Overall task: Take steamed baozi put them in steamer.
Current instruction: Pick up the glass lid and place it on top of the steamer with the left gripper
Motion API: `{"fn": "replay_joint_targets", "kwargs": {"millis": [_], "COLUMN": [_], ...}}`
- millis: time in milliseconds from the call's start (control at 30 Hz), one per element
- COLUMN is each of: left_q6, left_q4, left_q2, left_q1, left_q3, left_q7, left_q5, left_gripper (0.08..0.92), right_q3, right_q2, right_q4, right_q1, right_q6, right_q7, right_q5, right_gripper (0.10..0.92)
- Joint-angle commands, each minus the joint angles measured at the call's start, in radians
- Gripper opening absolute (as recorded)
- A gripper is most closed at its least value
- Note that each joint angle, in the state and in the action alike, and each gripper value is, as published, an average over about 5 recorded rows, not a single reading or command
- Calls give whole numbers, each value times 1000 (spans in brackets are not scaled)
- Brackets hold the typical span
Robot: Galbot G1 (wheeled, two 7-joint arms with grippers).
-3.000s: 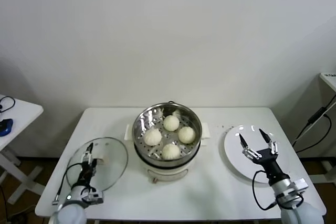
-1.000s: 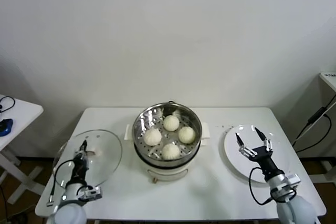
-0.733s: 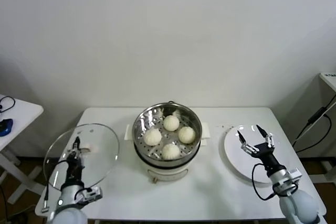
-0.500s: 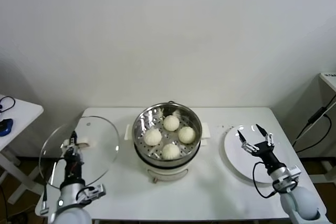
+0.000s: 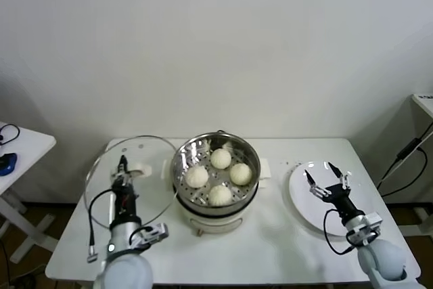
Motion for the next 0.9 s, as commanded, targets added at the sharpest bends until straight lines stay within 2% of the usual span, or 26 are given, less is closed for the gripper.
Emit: {"fn": "replay_joint_targets", "kwargs": {"millis": [33,300,700,900], "left_q6": [171,187,186,187], "left_q4": [33,84,164,204], "left_q2": [64,35,-49,-82], "left_q1": [-225,-288,-339,-356], "left_q3": [303,368,390,402], "left_q7": [109,187,244,246], "left_q5": [-8,47,123,134], "left_gripper": [156,155,155,155], "right_q3": [23,-1,-76,-85], "right_q2": [33,-8,-73,-83], "right_q4": [-10,-23,-55,-67], "right_q1": [-5,-23,3,17], "right_q6": [-2,-1,13,18], "right_q7": [3,5,21,21], "right_q5": [-29,-11,18,23], "right_gripper": [823,823,823,823]}}
